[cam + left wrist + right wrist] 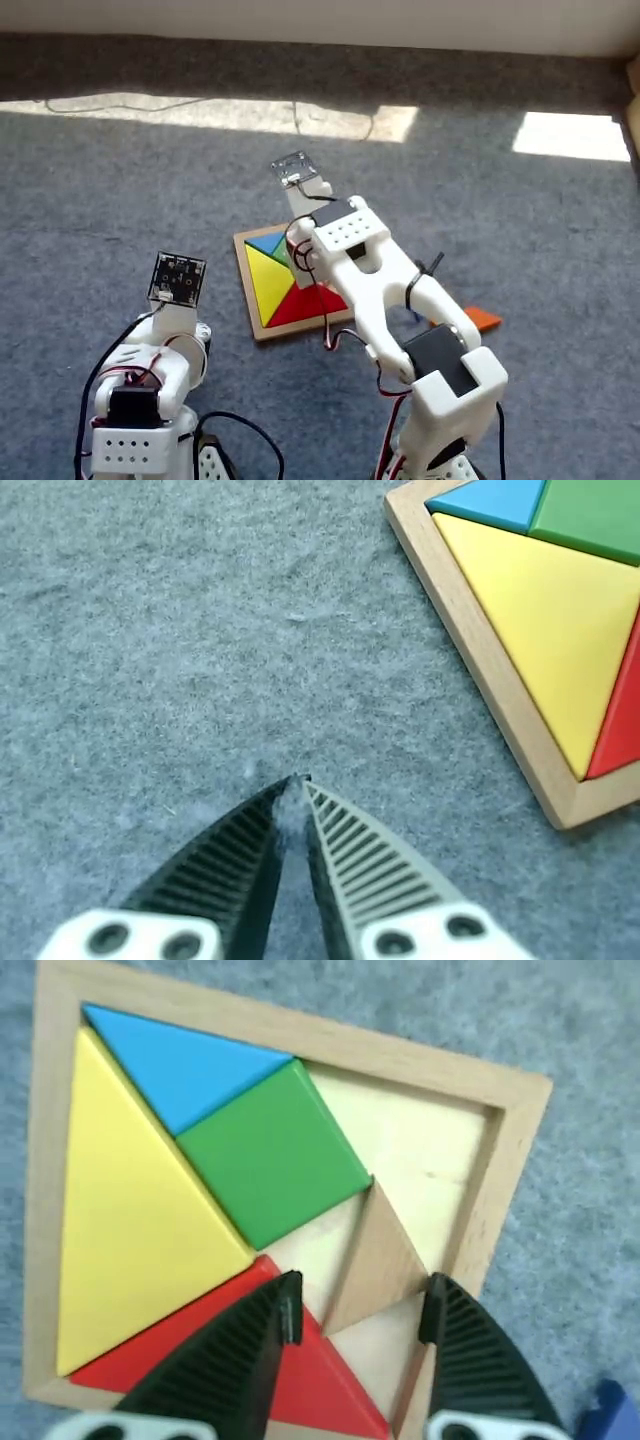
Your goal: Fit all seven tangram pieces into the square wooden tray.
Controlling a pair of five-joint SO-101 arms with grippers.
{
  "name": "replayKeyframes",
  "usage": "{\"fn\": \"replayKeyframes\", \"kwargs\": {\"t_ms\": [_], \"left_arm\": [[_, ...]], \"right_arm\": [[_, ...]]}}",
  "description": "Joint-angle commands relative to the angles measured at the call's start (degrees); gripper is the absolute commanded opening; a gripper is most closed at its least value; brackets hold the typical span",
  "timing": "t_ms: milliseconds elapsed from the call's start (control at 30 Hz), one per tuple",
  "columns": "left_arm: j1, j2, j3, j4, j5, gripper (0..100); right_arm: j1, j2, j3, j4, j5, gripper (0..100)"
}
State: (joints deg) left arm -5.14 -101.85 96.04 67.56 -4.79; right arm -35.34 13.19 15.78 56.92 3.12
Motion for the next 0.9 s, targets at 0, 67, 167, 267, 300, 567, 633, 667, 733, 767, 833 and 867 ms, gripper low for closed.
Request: {"fn": "replayKeyframes", "kwargs": {"t_ms": [0,67,167,267,300,567,633,667,733,767,833,867], "left_arm": [[-0.7,-2.3,1.2,-0.1,-0.2,1],[-0.7,-2.3,1.2,-0.1,-0.2,1],[-0.7,-2.3,1.2,-0.1,-0.2,1],[-0.7,-2.3,1.2,-0.1,-0.2,1],[-0.7,-2.3,1.2,-0.1,-0.2,1],[-0.7,-2.3,1.2,-0.1,-0.2,1],[-0.7,-2.3,1.2,-0.1,-0.2,1],[-0.7,-2.3,1.2,-0.1,-0.2,1],[-0.7,-2.3,1.2,-0.1,-0.2,1],[-0.7,-2.3,1.2,-0.1,-0.2,1],[-0.7,-2.3,1.2,-0.1,-0.2,1],[-0.7,-2.3,1.2,-0.1,-0.2,1]], "right_arm": [[-1.1,0.2,-1.2,0.5,-0.3,10.6],[-0.3,0.2,-1.2,0.5,-0.3,9.1],[1.5,0.3,-1.2,0.5,-0.3,9.1],[2.3,0.3,-1.2,0.3,-0.3,9.1],[2.3,0.3,-1.2,0.0,-0.3,9.1],[2.6,2.2,-1.6,-1.7,-0.3,8.7],[2.9,0.7,-1.6,-1.6,-0.3,8.7],[3.1,-0.2,-1.5,-1.6,-0.3,8.7],[3.3,-2.4,-1.4,-1.6,-0.3,6.5],[3.6,-3.6,-1.3,-1.6,-0.2,4.1],[4.0,-5.8,-1.3,-1.6,-0.2,0.2],[4.1,-6.6,-1.3,-1.5,-0.2,0.3]]}}
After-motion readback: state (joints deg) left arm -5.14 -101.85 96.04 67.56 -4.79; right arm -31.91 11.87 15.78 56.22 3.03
